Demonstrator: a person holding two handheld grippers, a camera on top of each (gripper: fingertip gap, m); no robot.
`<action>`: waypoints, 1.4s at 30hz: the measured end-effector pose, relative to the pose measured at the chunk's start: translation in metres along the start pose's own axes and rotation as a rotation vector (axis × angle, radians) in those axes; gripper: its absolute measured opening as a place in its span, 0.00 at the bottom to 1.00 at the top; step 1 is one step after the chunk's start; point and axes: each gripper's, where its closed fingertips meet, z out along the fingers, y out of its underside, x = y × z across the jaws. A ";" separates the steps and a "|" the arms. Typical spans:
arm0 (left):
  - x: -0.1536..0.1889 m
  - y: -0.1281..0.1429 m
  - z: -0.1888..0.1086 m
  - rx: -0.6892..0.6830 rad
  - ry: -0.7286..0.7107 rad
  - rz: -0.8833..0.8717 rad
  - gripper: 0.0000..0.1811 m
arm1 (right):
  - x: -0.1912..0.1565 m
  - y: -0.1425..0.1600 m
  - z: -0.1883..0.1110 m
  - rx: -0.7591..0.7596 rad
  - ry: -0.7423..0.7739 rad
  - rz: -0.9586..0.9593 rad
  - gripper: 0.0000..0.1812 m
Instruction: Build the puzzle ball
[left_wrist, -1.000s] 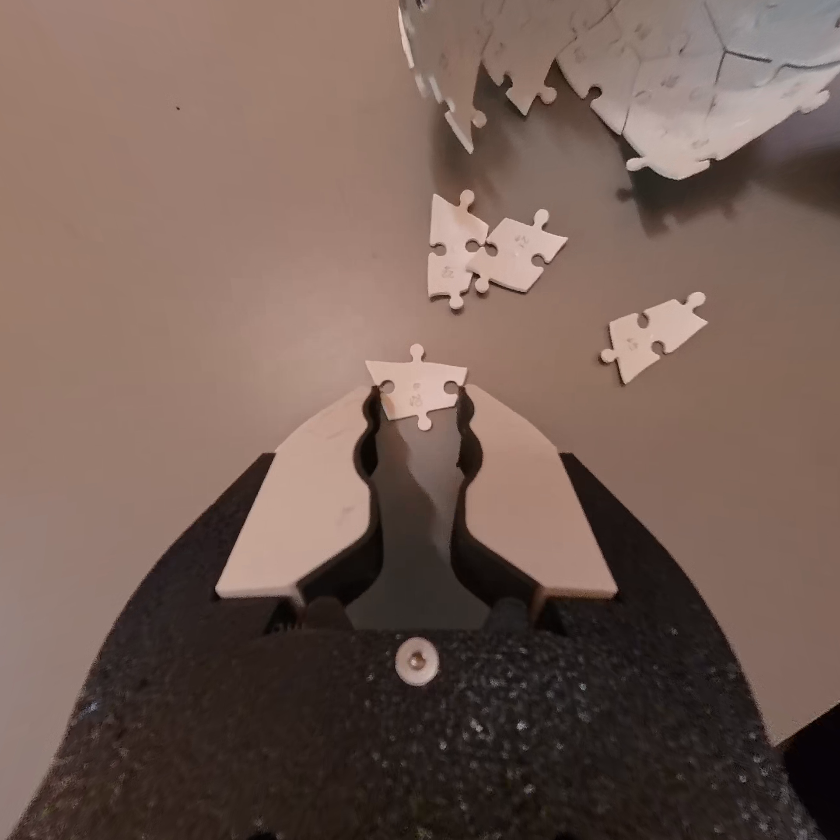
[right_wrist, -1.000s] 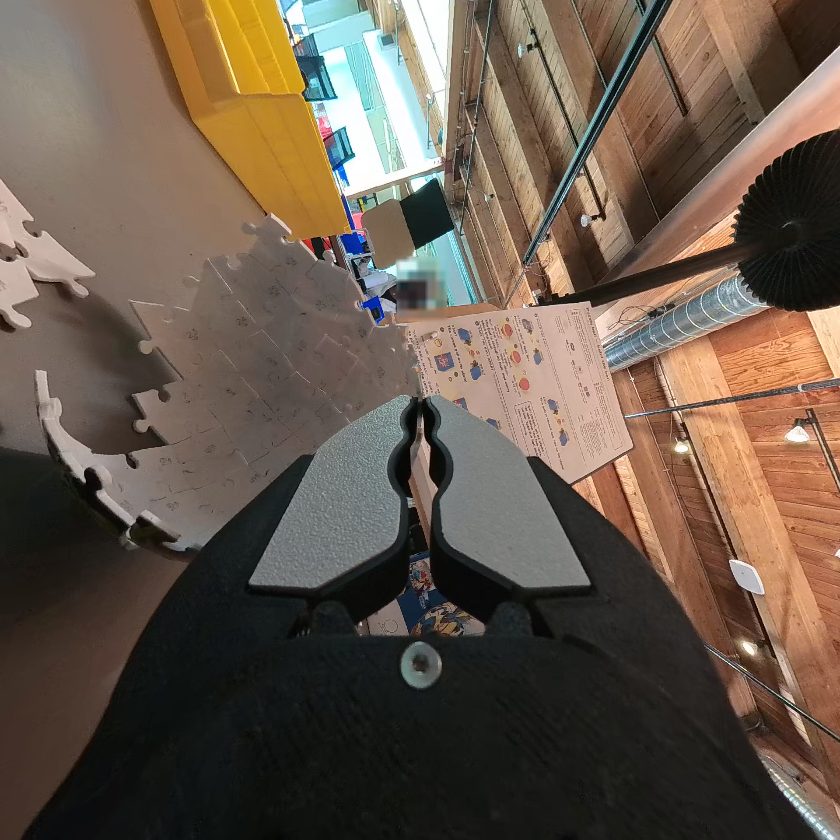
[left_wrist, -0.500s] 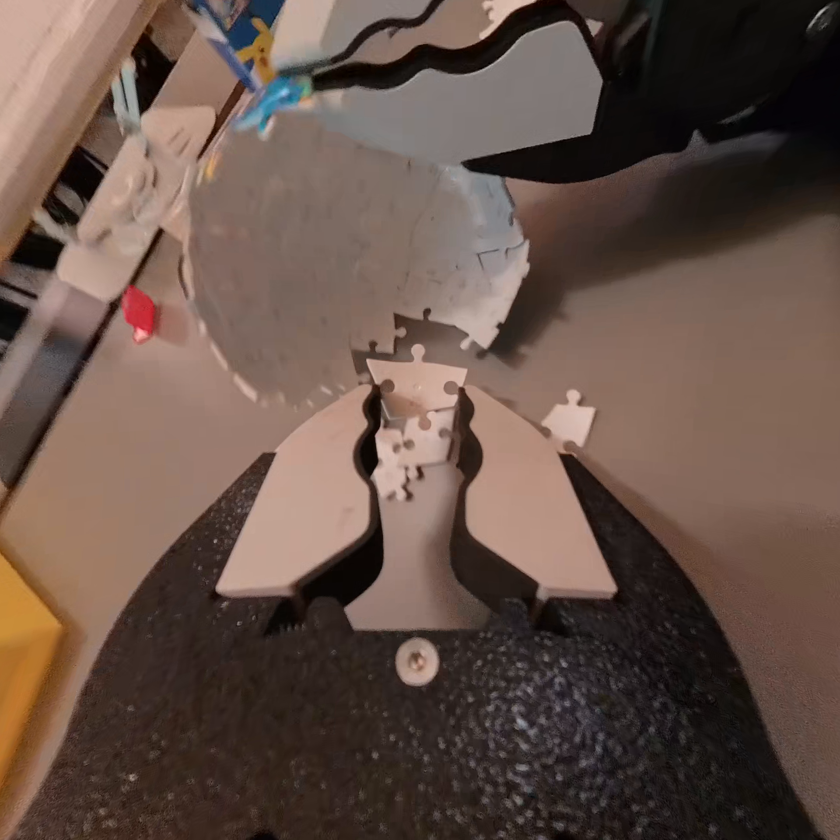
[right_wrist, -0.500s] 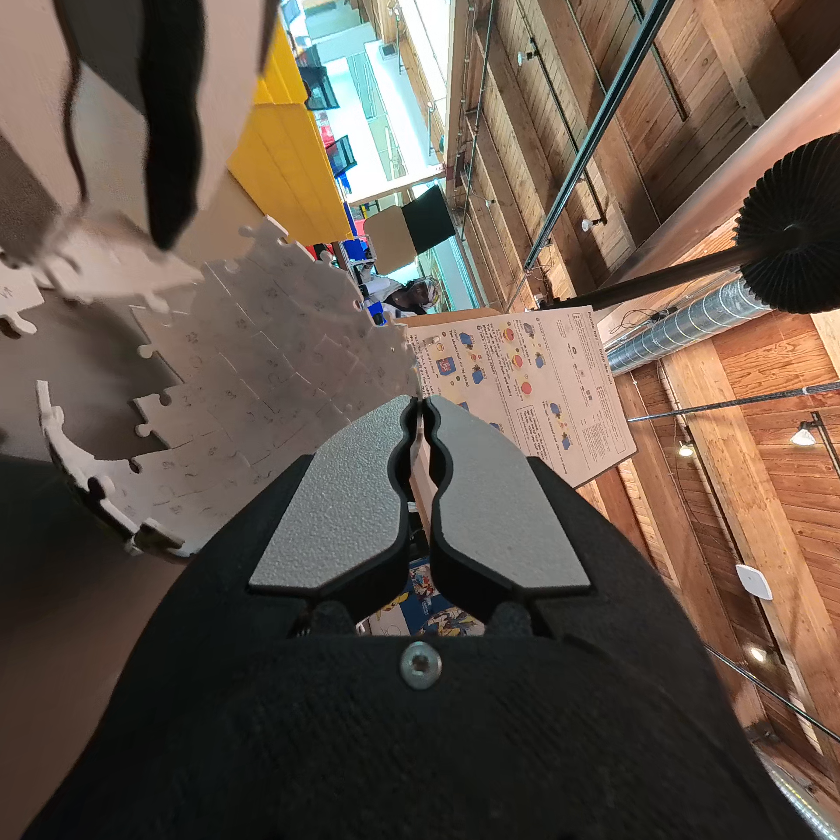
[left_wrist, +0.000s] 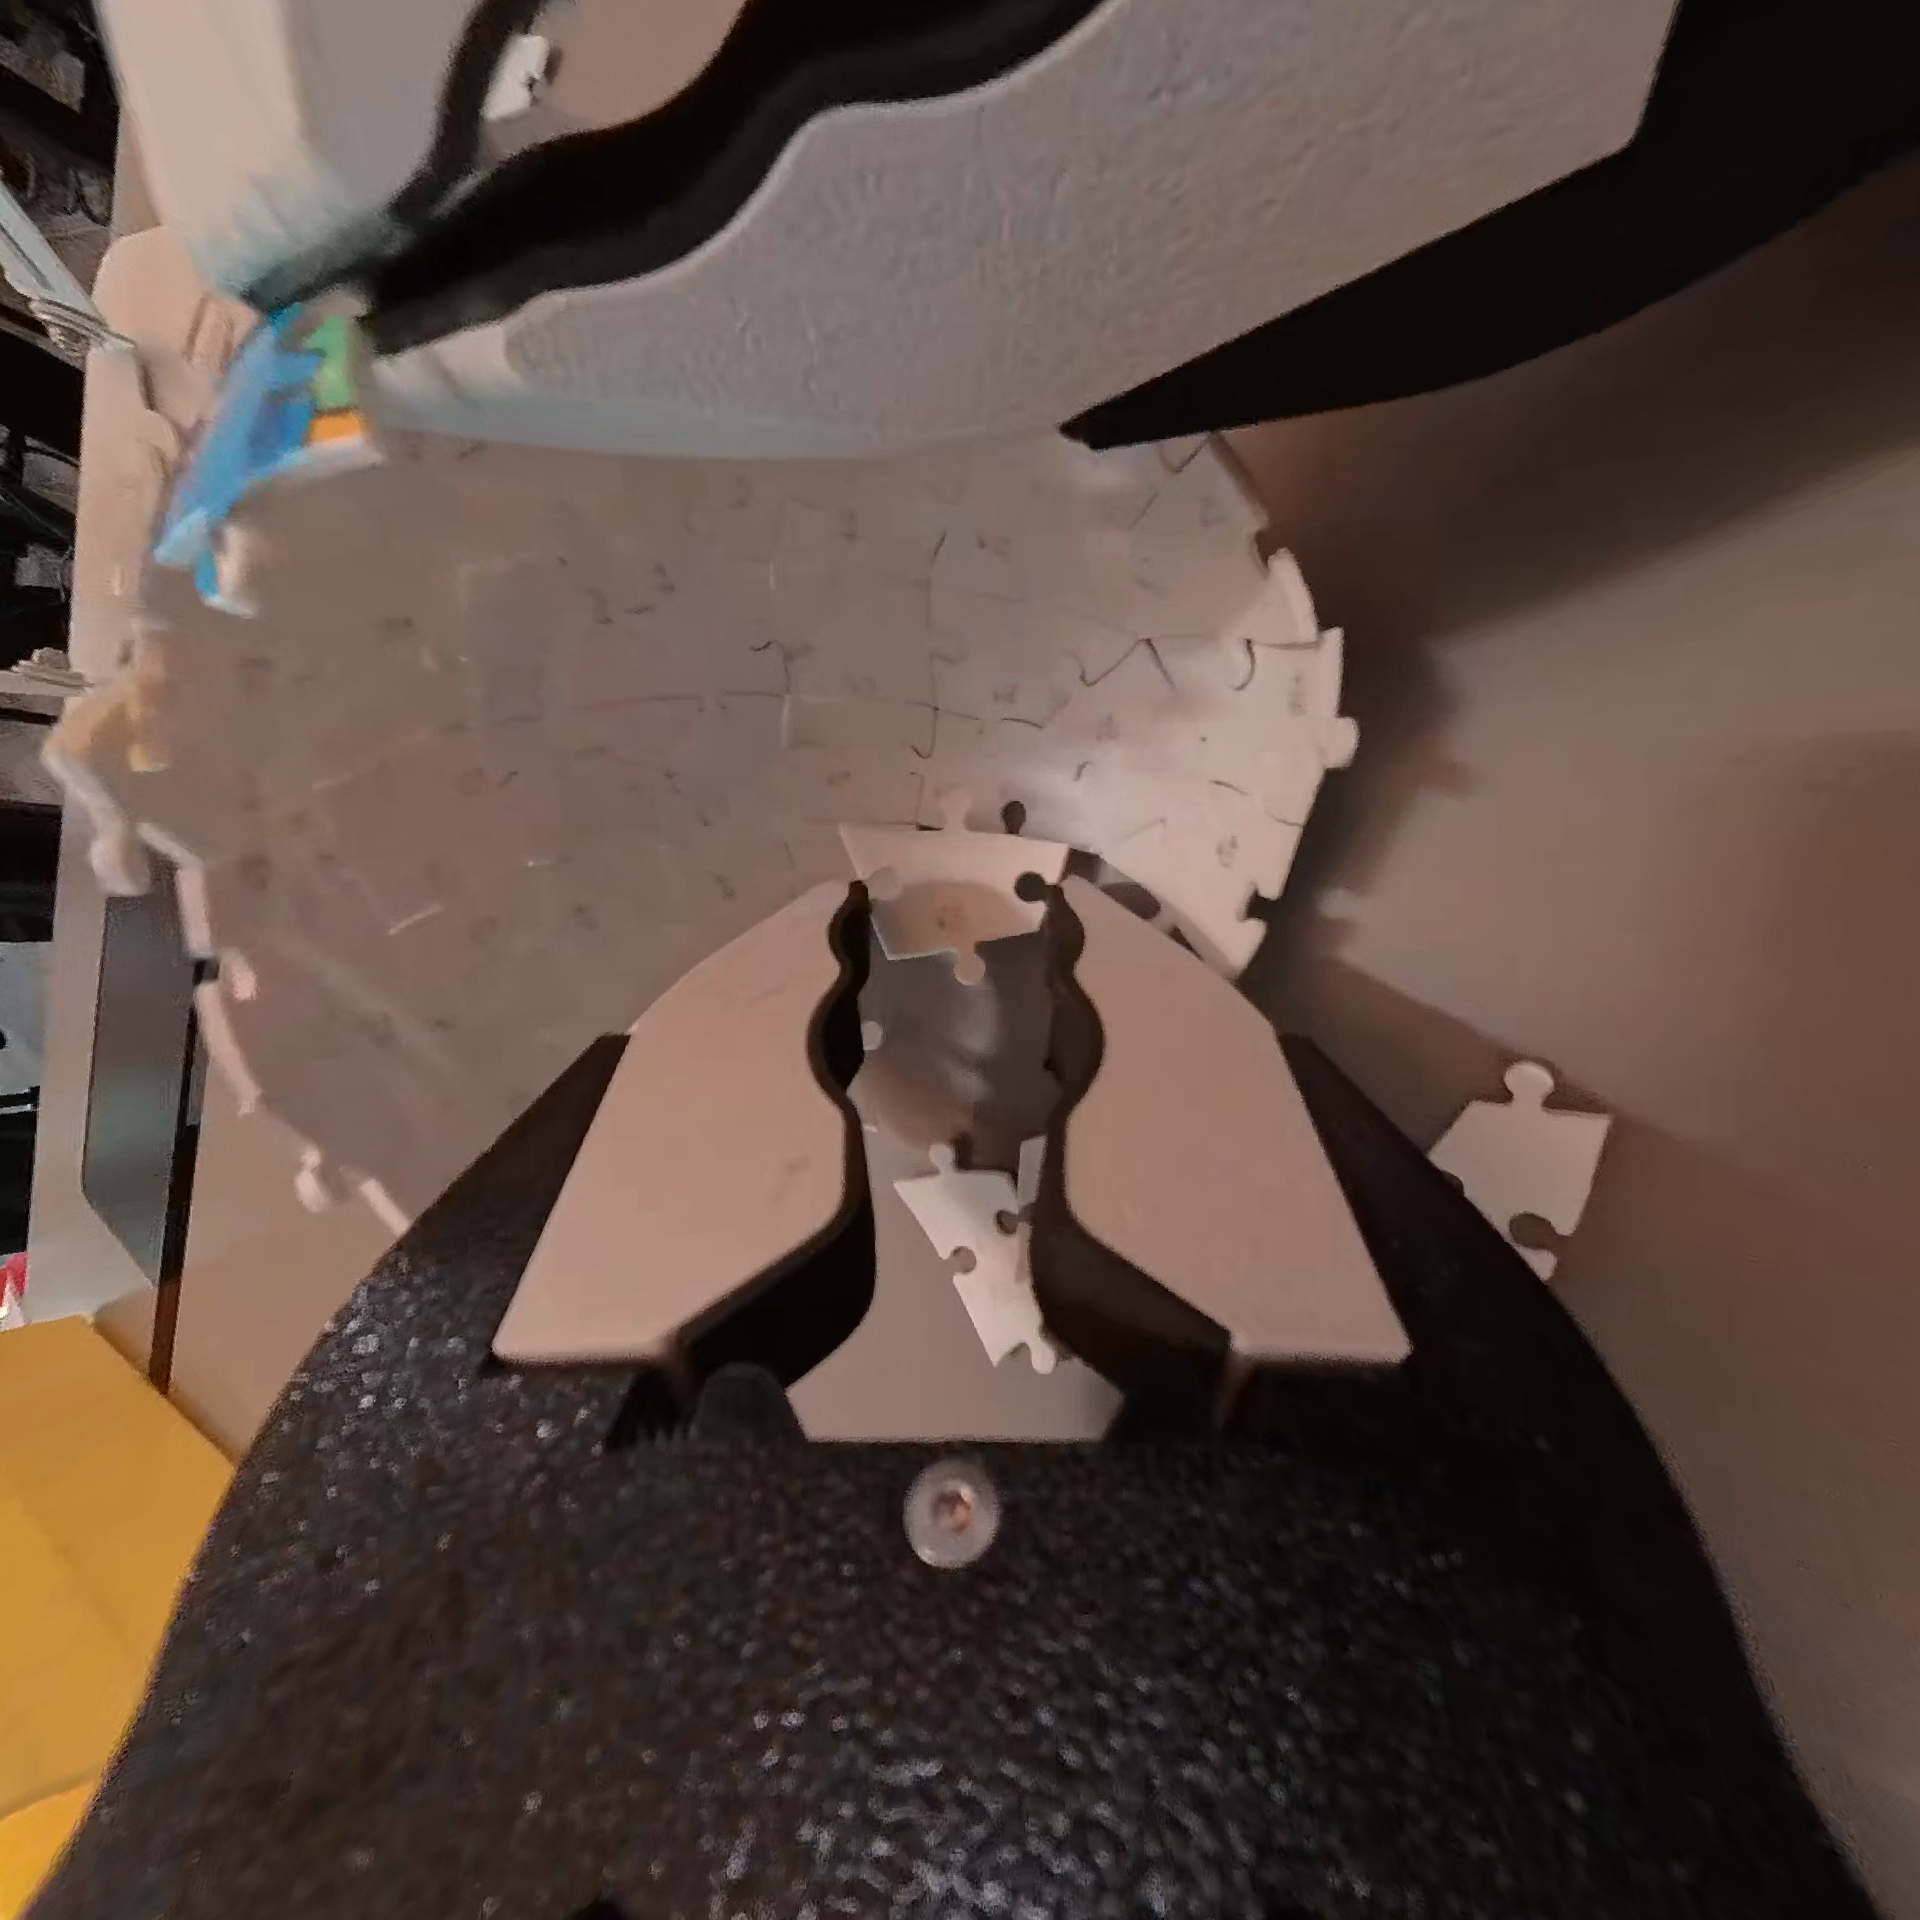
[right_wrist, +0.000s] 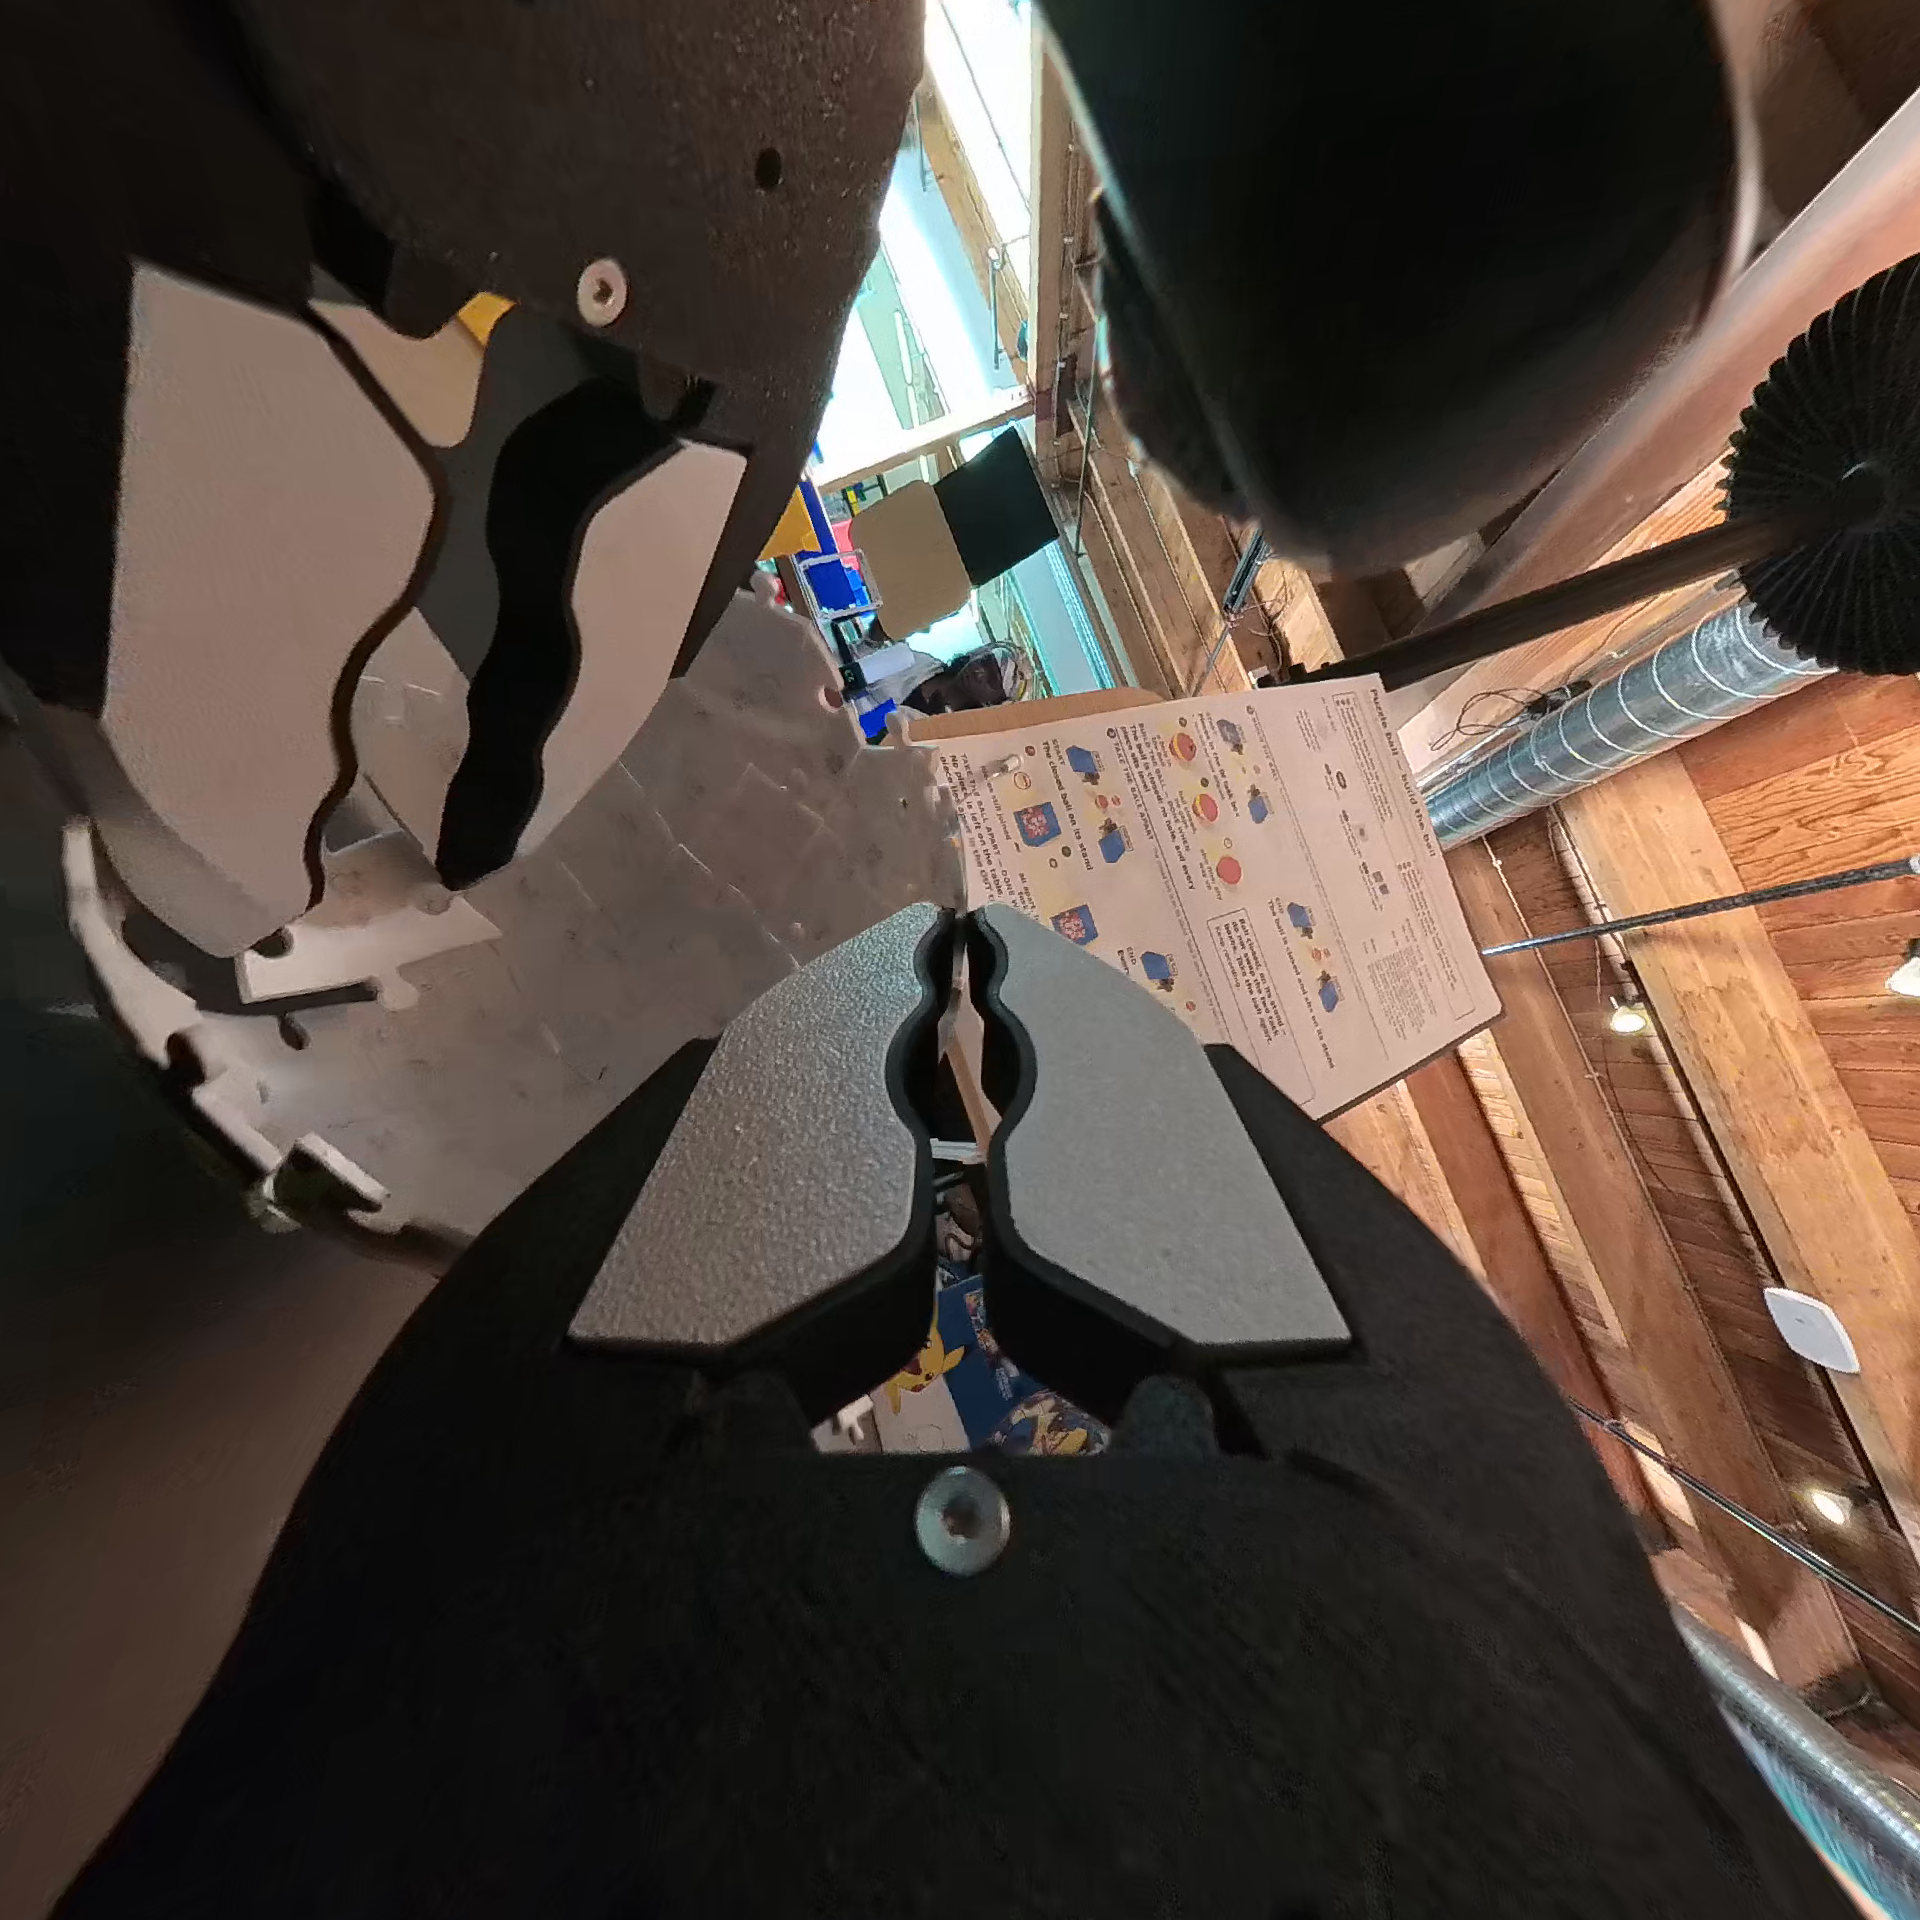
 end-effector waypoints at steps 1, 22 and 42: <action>0.000 0.000 0.001 -0.008 -0.006 0.002 0.17 | 0.000 0.000 0.000 0.002 0.001 0.003 0.01; 0.002 0.004 -0.001 0.103 -0.104 -0.018 0.18 | -0.002 -0.002 0.001 0.011 -0.005 0.012 0.01; 0.004 0.001 0.004 0.037 -0.085 0.214 0.17 | -0.002 -0.002 0.002 0.015 -0.008 0.023 0.01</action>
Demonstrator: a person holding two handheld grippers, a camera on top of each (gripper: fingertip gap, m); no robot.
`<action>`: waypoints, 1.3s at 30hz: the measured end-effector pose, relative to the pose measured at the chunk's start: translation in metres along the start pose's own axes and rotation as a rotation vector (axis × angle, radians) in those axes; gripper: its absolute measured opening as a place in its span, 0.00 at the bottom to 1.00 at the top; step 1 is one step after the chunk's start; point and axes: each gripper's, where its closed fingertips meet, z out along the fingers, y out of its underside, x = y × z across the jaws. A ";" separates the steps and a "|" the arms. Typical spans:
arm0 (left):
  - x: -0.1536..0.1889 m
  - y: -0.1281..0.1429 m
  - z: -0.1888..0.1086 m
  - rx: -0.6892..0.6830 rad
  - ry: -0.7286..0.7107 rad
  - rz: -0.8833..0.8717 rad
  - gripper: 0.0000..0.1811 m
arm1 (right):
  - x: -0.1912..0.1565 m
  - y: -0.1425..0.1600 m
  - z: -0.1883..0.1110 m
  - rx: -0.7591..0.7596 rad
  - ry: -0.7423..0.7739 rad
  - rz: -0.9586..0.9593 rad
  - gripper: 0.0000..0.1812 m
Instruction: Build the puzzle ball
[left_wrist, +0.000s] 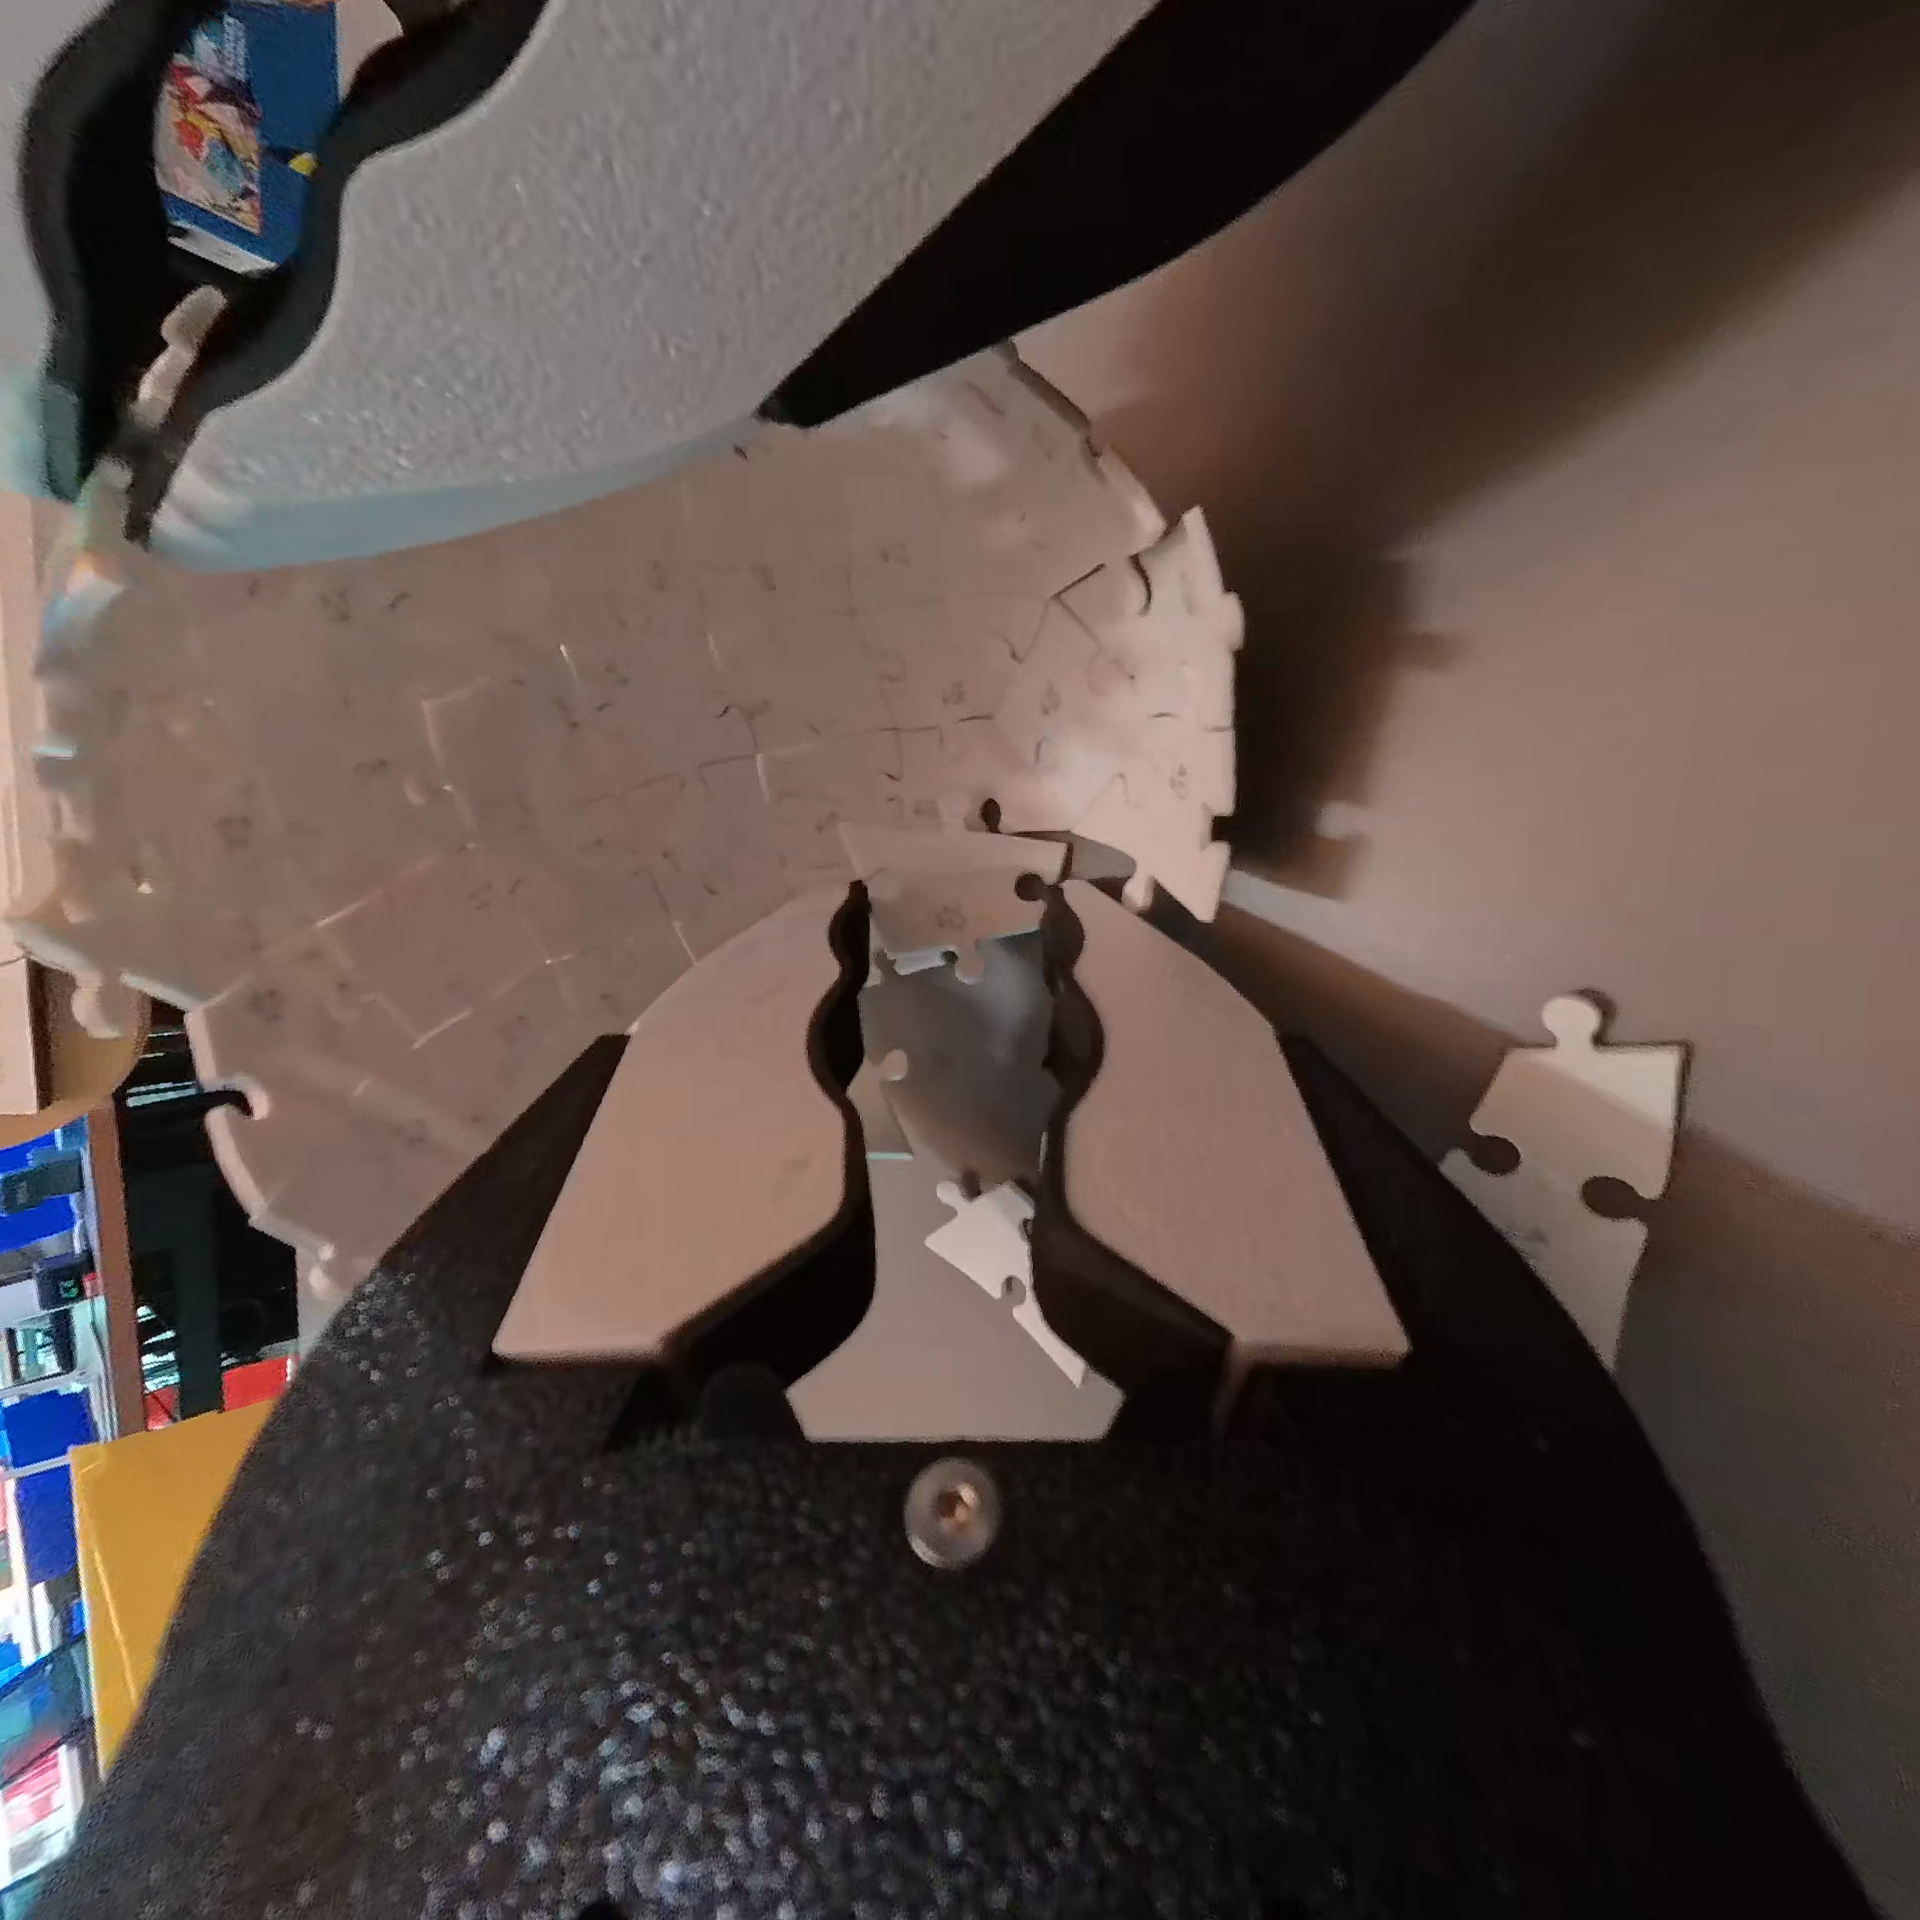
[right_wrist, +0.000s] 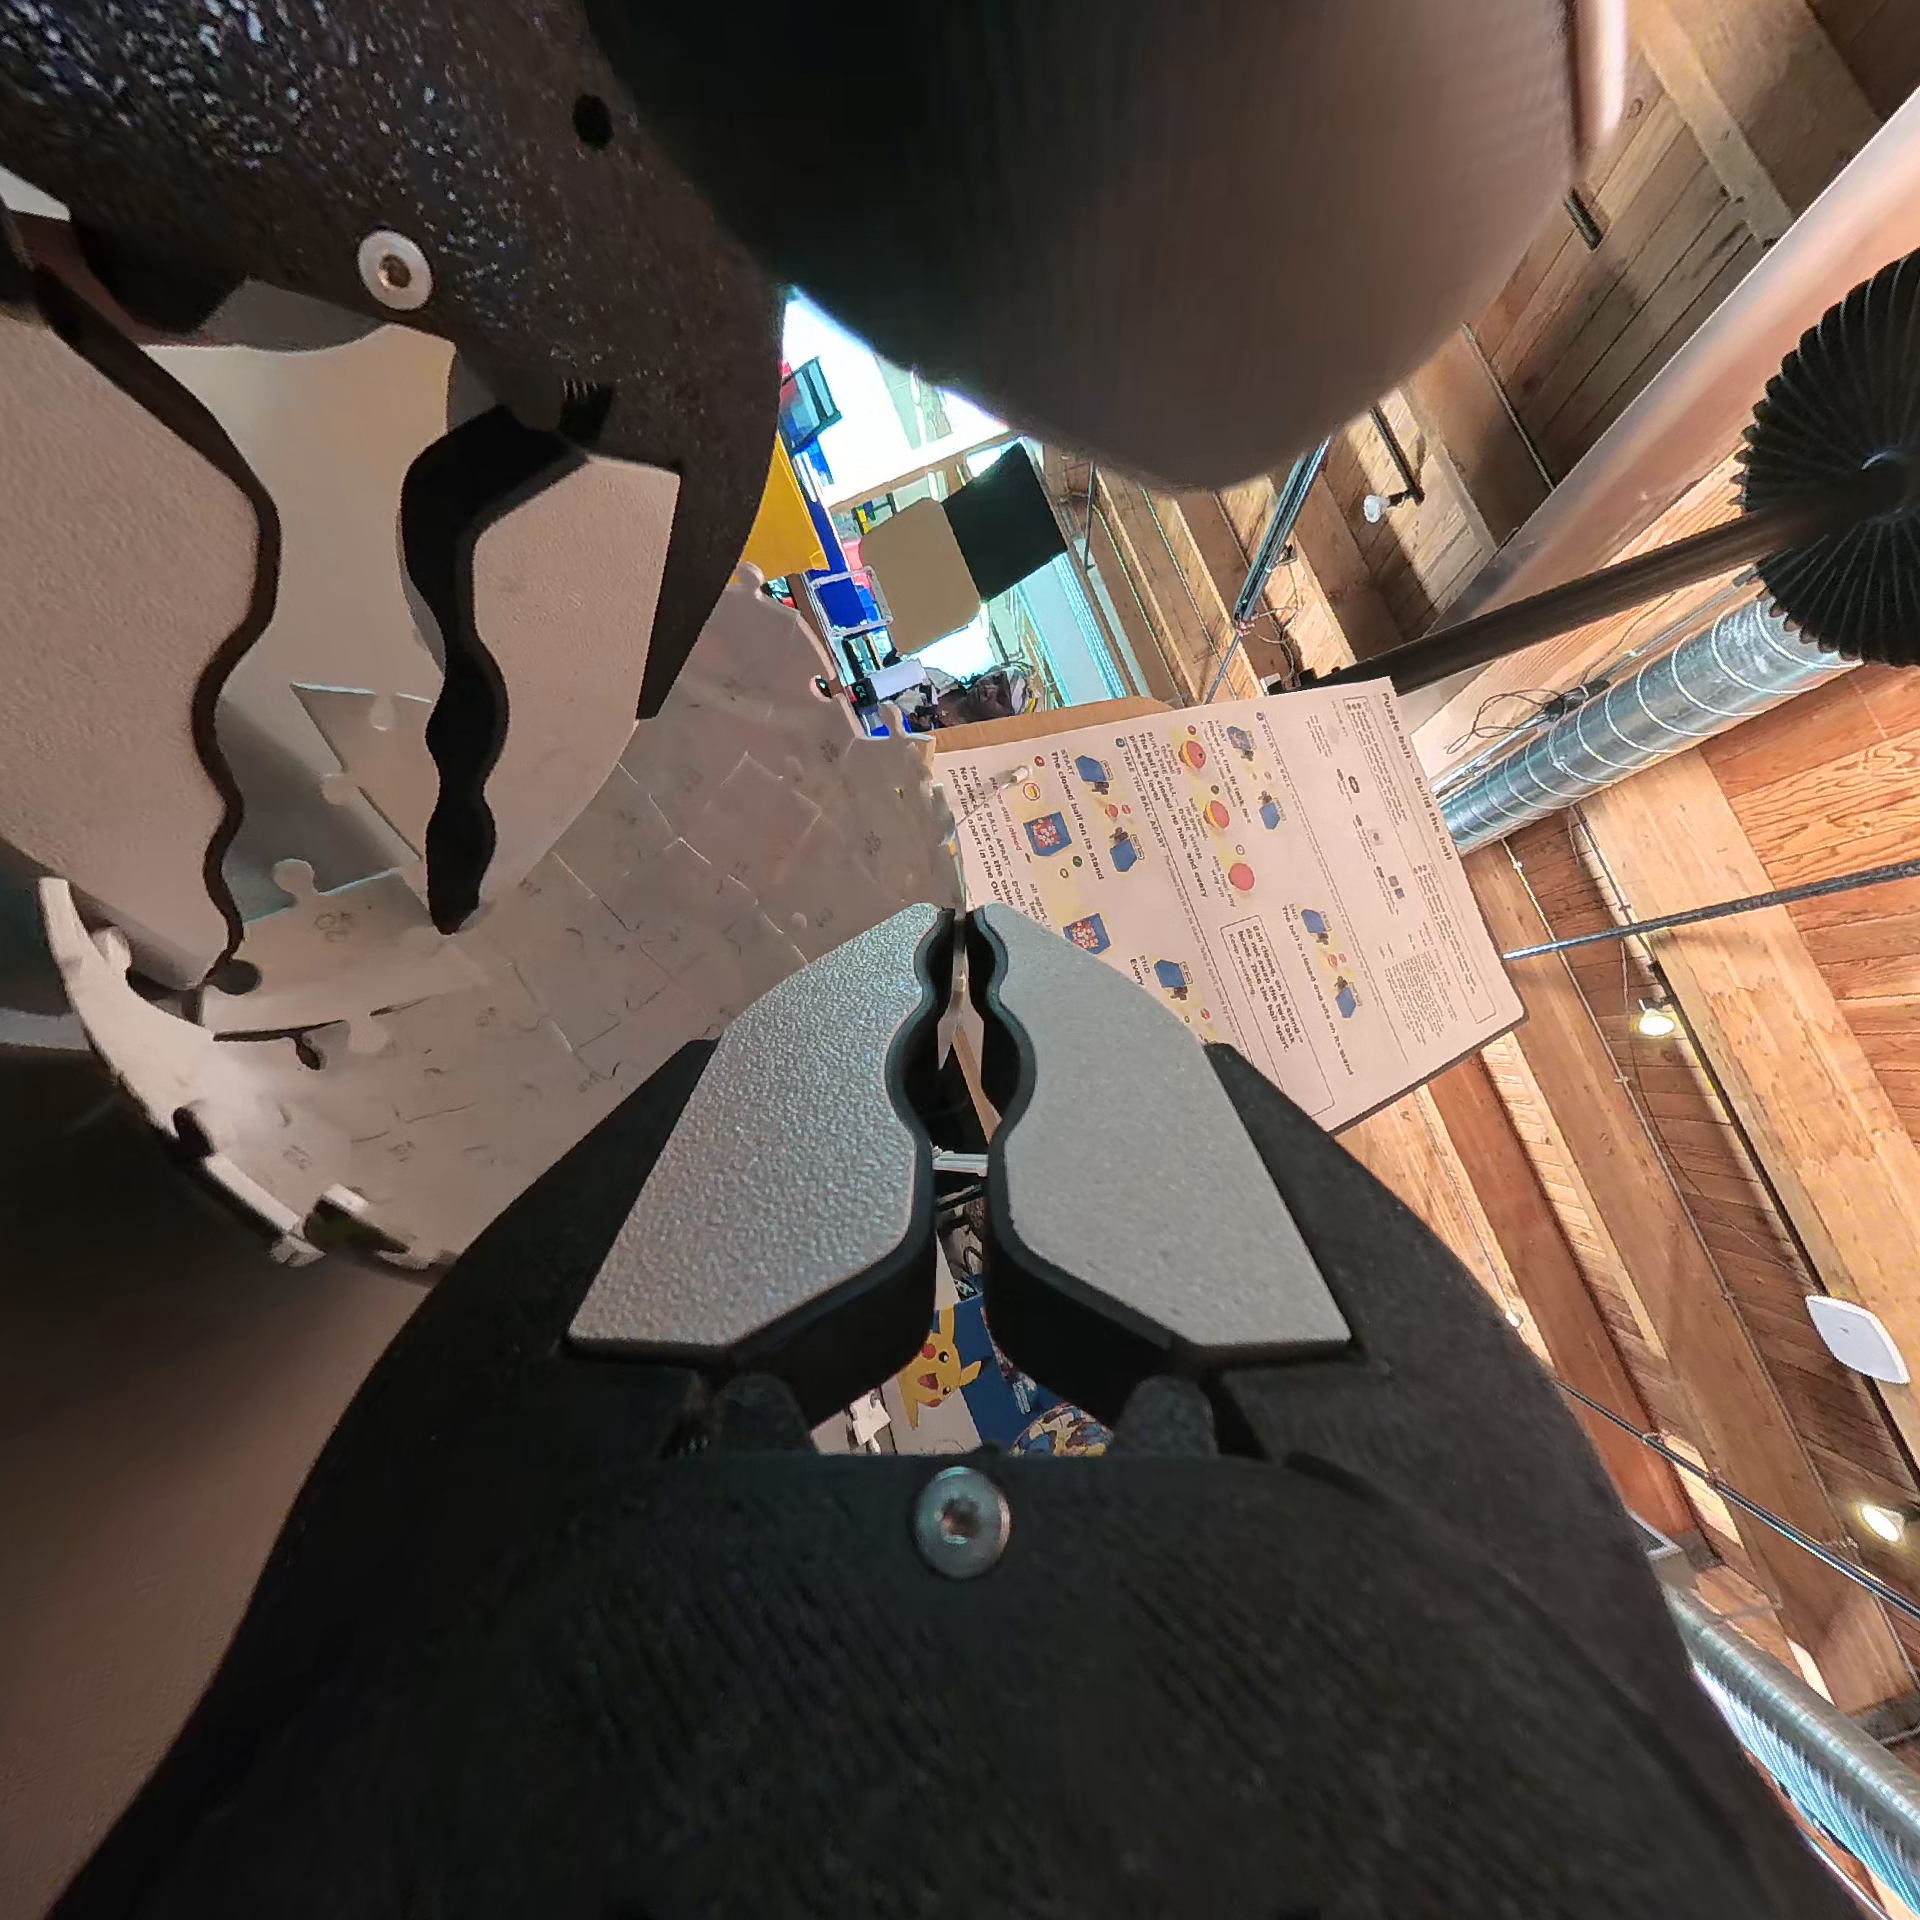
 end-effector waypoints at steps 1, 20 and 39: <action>0.000 0.000 0.000 -0.001 0.005 0.002 0.17 | 0.000 0.000 0.000 -0.001 0.000 -0.001 0.01; -0.016 -0.003 -0.020 -0.009 -0.154 0.015 0.09 | 0.001 0.001 0.000 -0.005 0.002 0.006 0.01; -0.013 -0.008 0.010 -0.046 -0.142 -0.272 0.00 | 0.002 0.002 -0.001 -0.002 0.003 0.051 0.01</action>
